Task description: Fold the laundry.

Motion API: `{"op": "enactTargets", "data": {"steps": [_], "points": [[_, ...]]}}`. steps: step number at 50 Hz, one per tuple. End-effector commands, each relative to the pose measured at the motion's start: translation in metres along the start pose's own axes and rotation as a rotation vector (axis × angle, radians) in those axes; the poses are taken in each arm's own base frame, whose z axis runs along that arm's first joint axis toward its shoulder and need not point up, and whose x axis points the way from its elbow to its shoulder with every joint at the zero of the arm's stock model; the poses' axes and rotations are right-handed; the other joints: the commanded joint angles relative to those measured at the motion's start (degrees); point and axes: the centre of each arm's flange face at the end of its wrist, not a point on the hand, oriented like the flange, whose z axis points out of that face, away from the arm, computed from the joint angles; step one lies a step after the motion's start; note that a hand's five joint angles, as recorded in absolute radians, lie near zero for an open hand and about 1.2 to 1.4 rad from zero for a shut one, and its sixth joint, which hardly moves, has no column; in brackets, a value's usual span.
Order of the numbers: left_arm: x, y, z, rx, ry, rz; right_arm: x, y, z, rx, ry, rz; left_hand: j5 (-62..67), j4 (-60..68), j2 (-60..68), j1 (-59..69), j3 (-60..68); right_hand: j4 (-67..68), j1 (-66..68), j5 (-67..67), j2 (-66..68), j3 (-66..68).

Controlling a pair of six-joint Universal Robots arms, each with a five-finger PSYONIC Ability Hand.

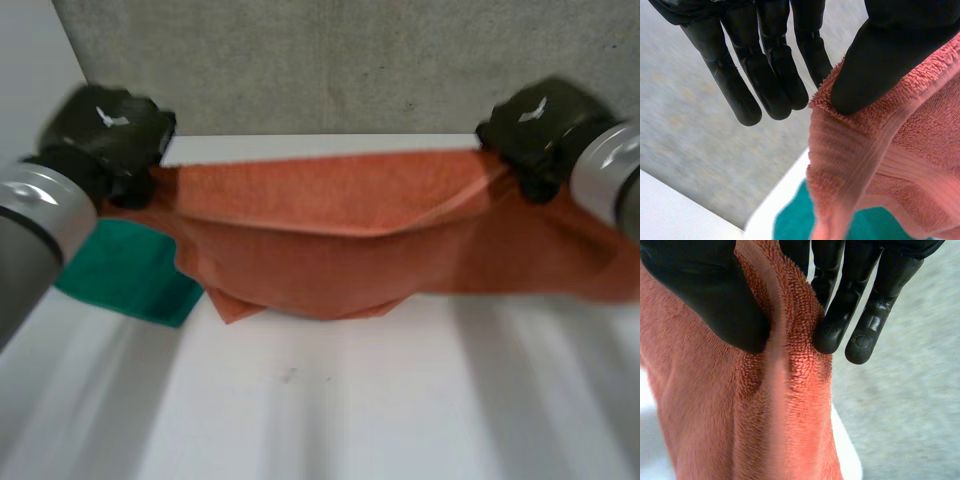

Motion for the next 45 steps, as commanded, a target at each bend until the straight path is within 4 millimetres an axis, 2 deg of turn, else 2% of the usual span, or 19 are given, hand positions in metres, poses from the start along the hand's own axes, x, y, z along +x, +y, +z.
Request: {"op": "enactTargets", "data": {"steps": [1, 4, 6, 8, 12, 15, 18, 22, 23, 26, 27, 29, 30, 33, 34, 36, 37, 42, 45], "points": [[0.021, 0.030, 0.065, -0.031, 0.022, 0.002, -0.016, 0.023, 0.055, -0.038, -0.008, -0.024, 14.50, 11.32, 11.70, 16.63, 11.75, 12.23, 26.92, 15.85, 14.16, 12.25], [0.013, 0.020, 0.102, 0.072, -0.051, 0.000, -0.003, 0.016, 0.086, 0.037, 0.109, -0.037, 14.50, 11.32, 11.70, 16.63, 11.75, 12.23, 26.92, 15.85, 14.16, 12.25], [0.003, 0.004, 0.117, 0.151, -0.116, -0.003, 0.010, 0.007, 0.099, 0.102, 0.193, -0.044, 14.50, 11.32, 11.70, 16.63, 11.75, 12.23, 26.92, 15.85, 14.16, 12.25], [-0.015, -0.020, 0.130, 0.262, -0.213, -0.009, 0.029, -0.013, 0.107, 0.216, 0.317, -0.058, 14.50, 11.32, 11.70, 16.63, 11.75, 12.23, 26.92, 15.85, 14.16, 12.25], [-0.042, -0.063, 0.132, 0.451, -0.357, -0.038, 0.054, -0.039, 0.104, 0.372, 0.463, -0.072, 14.50, 11.32, 11.70, 16.63, 11.75, 12.23, 26.92, 15.85, 14.16, 12.25], [-0.046, -0.082, 0.124, 0.531, -0.387, -0.050, 0.062, -0.051, 0.091, 0.426, 0.505, -0.071, 14.50, 11.32, 11.70, 16.63, 11.75, 12.23, 26.92, 15.85, 14.16, 12.25], [-0.039, -0.088, 0.111, 0.534, -0.365, -0.056, 0.056, -0.051, 0.082, 0.431, 0.460, -0.088, 14.50, 11.32, 11.70, 16.63, 11.75, 12.23, 26.92, 15.85, 14.16, 12.25], [-0.017, -0.062, 0.095, 0.442, -0.280, -0.045, 0.037, -0.040, 0.072, 0.407, 0.328, -0.105, 14.50, 11.32, 11.70, 16.63, 11.75, 12.23, 26.92, 15.85, 14.16, 12.25], [-0.011, -0.050, 0.086, 0.400, -0.255, -0.041, 0.027, -0.031, 0.068, 0.366, 0.256, -0.104, 14.50, 11.32, 11.70, 16.63, 11.75, 12.23, 26.92, 15.85, 14.16, 12.25], [-0.003, -0.030, 0.073, 0.336, -0.225, -0.035, 0.010, -0.015, 0.059, 0.268, 0.128, -0.107, 14.50, 11.32, 11.70, 16.63, 11.75, 12.23, 26.92, 15.85, 14.16, 12.25], [0.004, -0.015, 0.065, 0.288, -0.201, -0.031, -0.005, -0.002, 0.054, 0.189, 0.029, -0.121, 14.50, 11.32, 11.70, 16.63, 11.75, 12.23, 26.92, 15.85, 14.16, 12.25], [0.011, -0.001, 0.058, 0.244, -0.176, -0.027, -0.019, 0.011, 0.049, 0.110, -0.065, -0.147, 14.50, 11.32, 11.70, 16.63, 11.75, 12.23, 26.92, 15.85, 14.16, 12.25], [0.017, 0.012, 0.052, 0.205, -0.155, -0.022, -0.034, 0.026, 0.046, 0.029, -0.154, -0.181, 14.50, 11.32, 11.70, 16.63, 11.75, 12.23, 26.92, 15.85, 14.16, 12.25], [0.028, 0.030, 0.042, 0.145, -0.120, -0.019, -0.055, 0.047, 0.043, -0.066, -0.281, -0.221, 14.50, 11.32, 11.70, 16.63, 11.75, 12.23, 26.92, 15.85, 14.16, 12.25], [0.034, 0.042, 0.037, 0.111, -0.098, -0.018, -0.064, 0.057, 0.047, -0.093, -0.319, -0.230, 14.50, 11.32, 11.70, 16.63, 11.75, 12.23, 26.92, 15.85, 14.16, 12.25], [0.040, 0.051, 0.032, 0.081, -0.079, -0.016, -0.072, 0.065, 0.052, -0.103, -0.337, -0.224, 14.50, 11.32, 11.70, 16.63, 11.75, 10.29, 24.98, 13.91, 12.22, 10.31], [0.043, 0.054, 0.030, 0.071, -0.068, -0.015, -0.076, 0.068, 0.054, -0.107, -0.340, -0.220, 14.50, 11.32, 11.70, 16.63, 11.75, 7.61, 22.29, 11.23, 9.54, 7.63], [0.054, 0.065, 0.022, 0.040, -0.021, -0.018, -0.090, 0.083, 0.063, -0.098, -0.306, -0.101, 14.50, 11.32, 11.70, 16.63, 11.75, -44.11, -29.43, -40.49, -42.18, -44.09], [0.055, 0.066, 0.020, 0.036, -0.018, -0.020, -0.095, 0.088, 0.063, -0.095, -0.287, -0.017, 14.50, 11.32, 11.70, 16.63, 11.75, -49.76, -35.08, -46.14, -47.83, -49.74]]}}
